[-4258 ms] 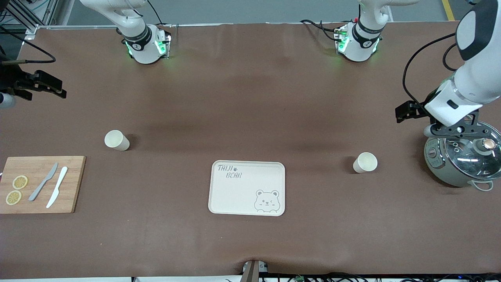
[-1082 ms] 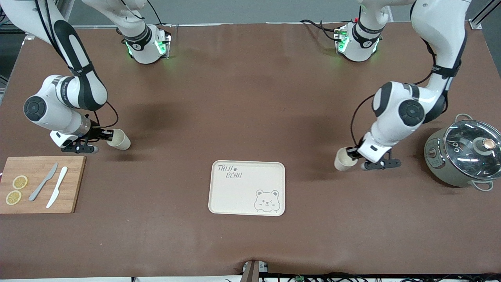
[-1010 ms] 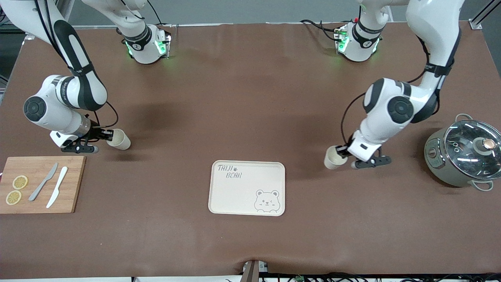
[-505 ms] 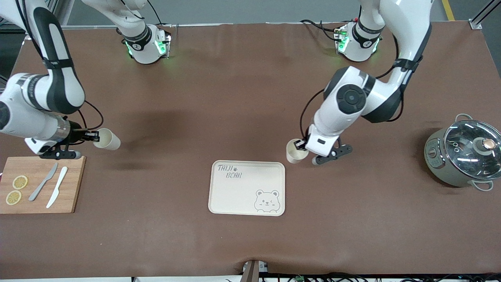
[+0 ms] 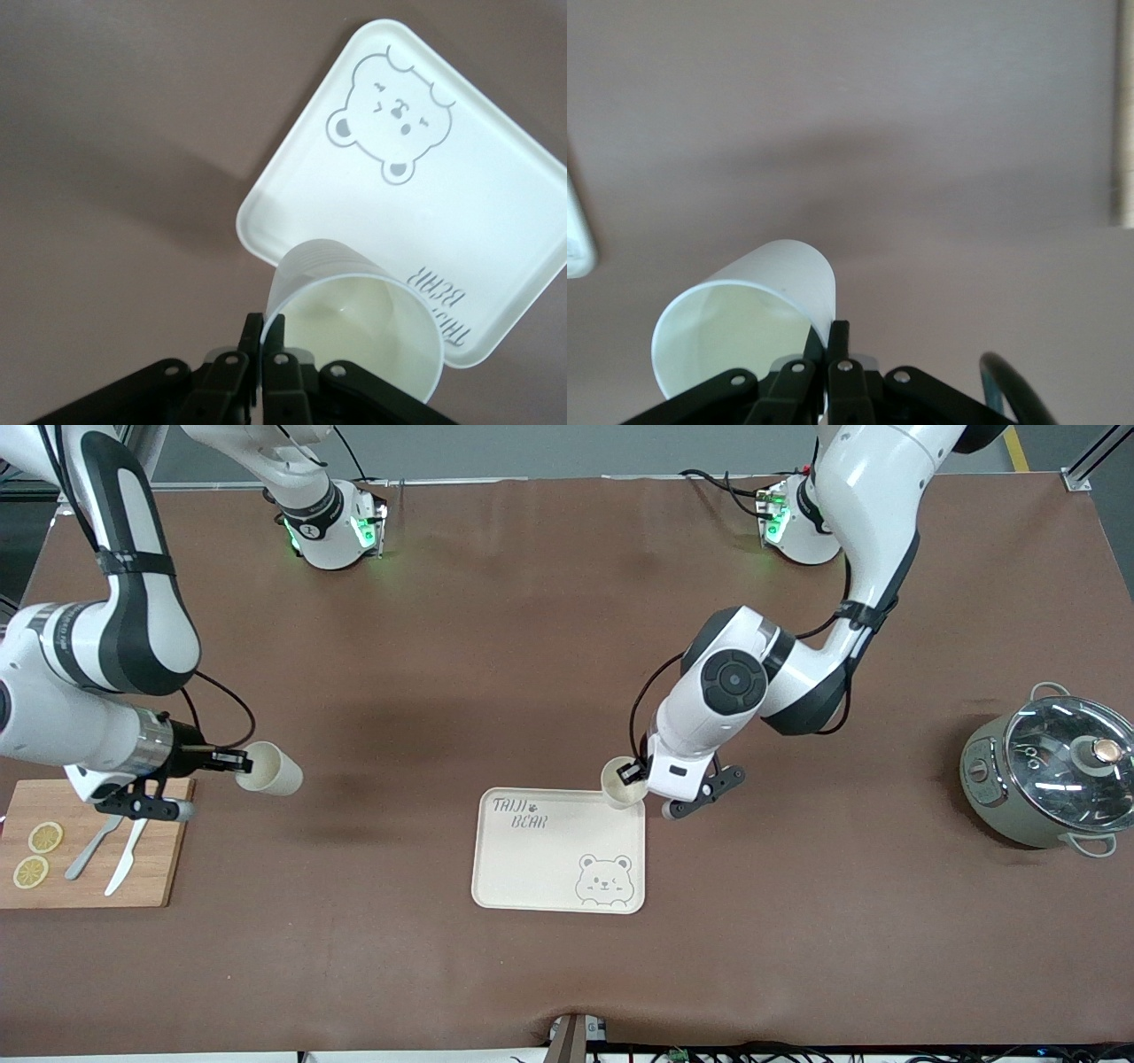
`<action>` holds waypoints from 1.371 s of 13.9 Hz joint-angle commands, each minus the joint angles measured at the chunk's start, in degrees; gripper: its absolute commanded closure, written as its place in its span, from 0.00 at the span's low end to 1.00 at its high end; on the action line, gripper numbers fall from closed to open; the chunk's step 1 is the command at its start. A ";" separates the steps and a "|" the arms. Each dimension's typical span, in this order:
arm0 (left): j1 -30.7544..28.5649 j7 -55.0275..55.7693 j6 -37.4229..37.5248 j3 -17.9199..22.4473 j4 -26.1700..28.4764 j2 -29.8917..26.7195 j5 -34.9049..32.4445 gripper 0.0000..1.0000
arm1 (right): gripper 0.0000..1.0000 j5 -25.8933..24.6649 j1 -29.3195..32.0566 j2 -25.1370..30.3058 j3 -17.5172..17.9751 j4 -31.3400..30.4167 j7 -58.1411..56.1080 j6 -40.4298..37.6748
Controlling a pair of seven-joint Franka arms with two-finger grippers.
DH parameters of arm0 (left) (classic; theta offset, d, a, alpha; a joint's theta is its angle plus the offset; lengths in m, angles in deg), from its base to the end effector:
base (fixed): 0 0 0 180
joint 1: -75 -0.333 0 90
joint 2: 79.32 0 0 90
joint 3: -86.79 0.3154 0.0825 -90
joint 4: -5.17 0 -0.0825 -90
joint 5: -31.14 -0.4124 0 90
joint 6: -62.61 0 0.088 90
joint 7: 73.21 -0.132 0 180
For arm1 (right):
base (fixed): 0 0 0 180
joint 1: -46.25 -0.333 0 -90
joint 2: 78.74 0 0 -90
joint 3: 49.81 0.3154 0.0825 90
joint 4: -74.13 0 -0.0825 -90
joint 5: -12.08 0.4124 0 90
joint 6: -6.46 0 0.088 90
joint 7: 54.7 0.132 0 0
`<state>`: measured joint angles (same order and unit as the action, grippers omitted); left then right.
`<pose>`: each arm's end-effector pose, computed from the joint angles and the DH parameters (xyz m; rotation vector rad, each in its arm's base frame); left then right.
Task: Place white IKEA cup upright on tray with both arms
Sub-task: 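Carry the cups with both grippers over the bear tray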
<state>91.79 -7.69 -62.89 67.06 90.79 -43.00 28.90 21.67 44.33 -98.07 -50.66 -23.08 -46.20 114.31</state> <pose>0.6211 -0.4108 0.2857 2.8459 0.8139 -0.0995 0.6553 0.0293 0.3502 -2.9808 0.2882 0.2452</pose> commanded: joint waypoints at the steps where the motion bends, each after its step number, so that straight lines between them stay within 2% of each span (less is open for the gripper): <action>1: 0.97 1.53 1.22 2.23 -6.07 5.67 -1.10 1.00 | 1.00 1.92 -3.08 -7.63 -0.20 12.03 8.34 -4.40; 4: 1.06 0.83 -0.18 3.20 -9.15 9.45 -1.01 1.00 | 1.00 1.84 -7.99 -11.50 -0.20 15.20 19.85 -3.97; 7: 3.42 0.92 -1.24 5.30 -8.98 10.25 -1.19 1.00 | 1.00 2.27 -11.95 -15.46 -0.20 18.37 28.48 -2.74; 12: 5.63 0.57 -3.69 6.81 -9.07 11.83 -1.19 1.00 | 1.00 2.89 -18.89 -19.42 -0.20 18.73 40.25 6.91; 13: 5.54 0.57 -3.79 6.81 -9.07 12.18 -1.19 0.96 | 1.00 2.89 -19.96 -20.04 -0.20 18.73 42.11 8.41; 14: 5.54 0.48 -3.79 6.89 -9.07 12.36 -1.19 0.78 | 1.00 2.89 -20.31 -20.48 -0.20 18.82 43.34 9.13; 16: 5.10 -0.31 -3.79 6.89 -9.15 12.54 -1.10 0.29 | 1.00 2.89 -22.50 -21.71 -0.20 18.90 46.59 10.97; 17: 5.01 -0.31 -3.53 6.89 -9.07 12.19 -1.10 0.00 | 1.00 2.98 -23.12 -22.49 -0.20 18.90 48.44 13.41; 19: 5.19 -0.40 -0.38 6.89 -9.07 10.09 -1.28 0.00 | 1.00 2.98 -25.23 -24.25 -0.20 18.90 51.17 16.42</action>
<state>96.48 -8.04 -66.31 73.60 82.79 -31.30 28.90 23.82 20.91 -119.80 -50.35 -6.31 1.99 129.01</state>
